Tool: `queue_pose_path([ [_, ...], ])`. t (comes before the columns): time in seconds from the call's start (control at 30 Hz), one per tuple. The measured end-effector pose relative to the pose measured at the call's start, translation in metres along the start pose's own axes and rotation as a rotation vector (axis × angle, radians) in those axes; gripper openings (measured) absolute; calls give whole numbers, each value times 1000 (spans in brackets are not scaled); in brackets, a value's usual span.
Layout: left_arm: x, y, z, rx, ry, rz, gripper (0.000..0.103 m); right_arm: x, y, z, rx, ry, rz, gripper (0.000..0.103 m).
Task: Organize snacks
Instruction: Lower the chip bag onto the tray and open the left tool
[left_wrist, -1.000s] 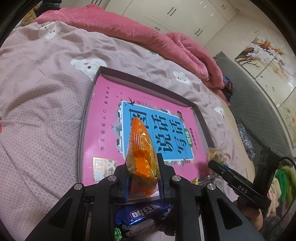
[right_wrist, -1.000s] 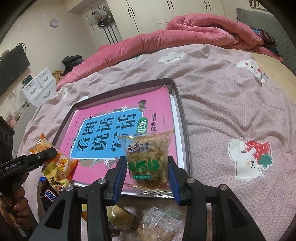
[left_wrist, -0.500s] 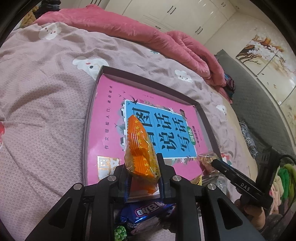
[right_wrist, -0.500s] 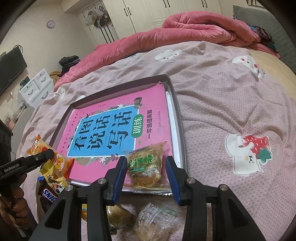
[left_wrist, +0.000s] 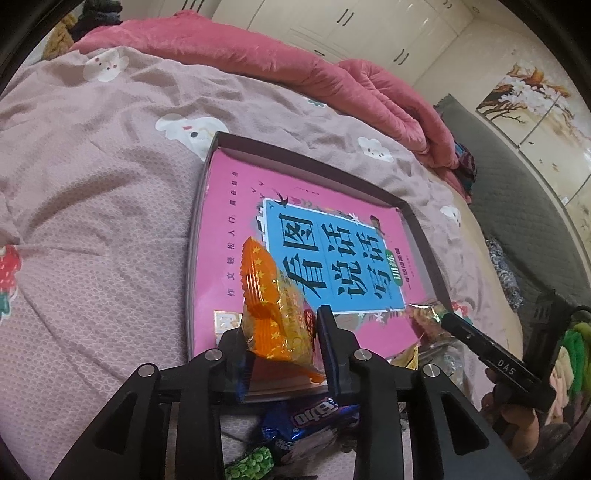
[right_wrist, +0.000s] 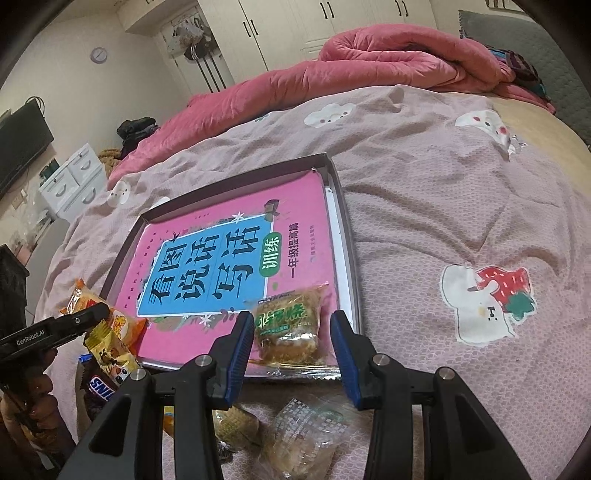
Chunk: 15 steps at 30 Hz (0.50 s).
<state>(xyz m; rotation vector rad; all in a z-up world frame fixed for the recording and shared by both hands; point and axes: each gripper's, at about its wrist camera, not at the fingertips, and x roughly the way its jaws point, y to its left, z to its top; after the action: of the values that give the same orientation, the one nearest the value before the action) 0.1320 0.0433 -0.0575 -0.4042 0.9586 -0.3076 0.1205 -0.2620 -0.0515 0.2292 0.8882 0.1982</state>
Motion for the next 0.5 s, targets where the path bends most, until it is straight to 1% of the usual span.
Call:
queue_pose_path([
  [0.03,-1,0,0,1,-1,3,35,0,0,0,1,-1,2,44],
  [0.17,-5,3,1,-6,-10,20,47,0,0,0,3,0,5,44],
  [0.23,-7,4,2,-6,-15,25,49,-1,-1,0,9,-2,6,44],
  [0.5,-16,6,2,-7,-27,34,49,-2,-1,1,14,-11,12,44],
])
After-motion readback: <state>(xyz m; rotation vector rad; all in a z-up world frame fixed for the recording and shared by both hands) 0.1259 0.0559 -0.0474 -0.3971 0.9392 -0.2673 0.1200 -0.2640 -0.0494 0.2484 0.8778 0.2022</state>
